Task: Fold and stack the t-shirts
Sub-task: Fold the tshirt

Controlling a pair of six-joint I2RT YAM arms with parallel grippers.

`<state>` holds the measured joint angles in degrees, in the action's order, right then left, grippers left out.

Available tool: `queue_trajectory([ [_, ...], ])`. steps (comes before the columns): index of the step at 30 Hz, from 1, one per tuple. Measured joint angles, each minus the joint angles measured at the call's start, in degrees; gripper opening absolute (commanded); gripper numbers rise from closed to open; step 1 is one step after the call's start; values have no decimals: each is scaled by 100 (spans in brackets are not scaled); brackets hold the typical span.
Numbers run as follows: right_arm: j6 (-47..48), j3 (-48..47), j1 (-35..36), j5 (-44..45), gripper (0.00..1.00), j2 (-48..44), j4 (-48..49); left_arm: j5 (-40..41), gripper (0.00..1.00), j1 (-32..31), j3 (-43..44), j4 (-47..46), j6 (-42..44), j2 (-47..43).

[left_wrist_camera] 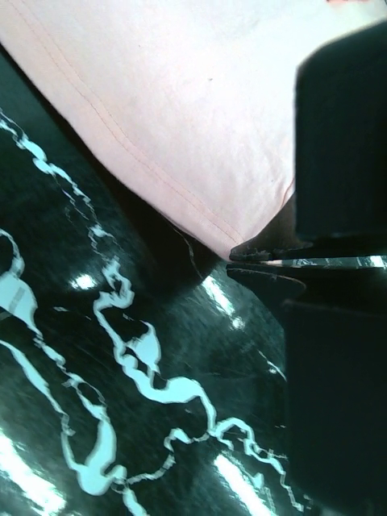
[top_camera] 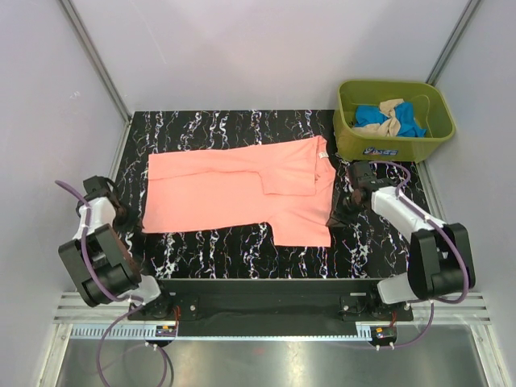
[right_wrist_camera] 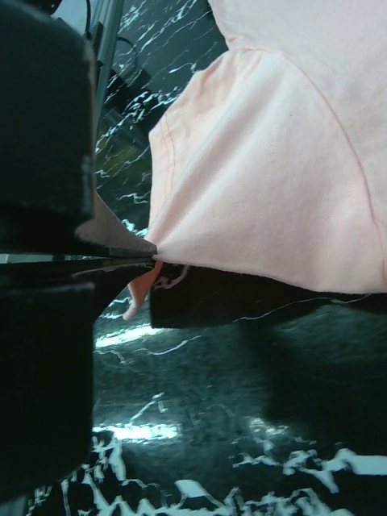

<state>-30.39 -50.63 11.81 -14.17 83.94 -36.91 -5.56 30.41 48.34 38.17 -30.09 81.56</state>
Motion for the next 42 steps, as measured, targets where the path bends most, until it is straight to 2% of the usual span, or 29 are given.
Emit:
queue_trajectory([
  [5, -9, 129, 0, -9, 0, -509, -444, 55, 0, 13, -199, 188, -61, -428],
  [10, 61, -234, 0, 13, 0, -409, -833, 61, 0, 13, -166, 317, -114, -531],
  [21, 341, -2629, -24, 278, 0, 1049, -968, -50, 0, -470, 1274, 472, -254, 514],
  [32, 487, -4905, -125, 424, 0, 2686, -1285, -162, 0, -551, 2592, 448, -367, 1943],
  [42, 511, -6100, -181, 415, 0, 3718, -1408, -284, 0, -603, 3117, 444, -457, 2592],
])
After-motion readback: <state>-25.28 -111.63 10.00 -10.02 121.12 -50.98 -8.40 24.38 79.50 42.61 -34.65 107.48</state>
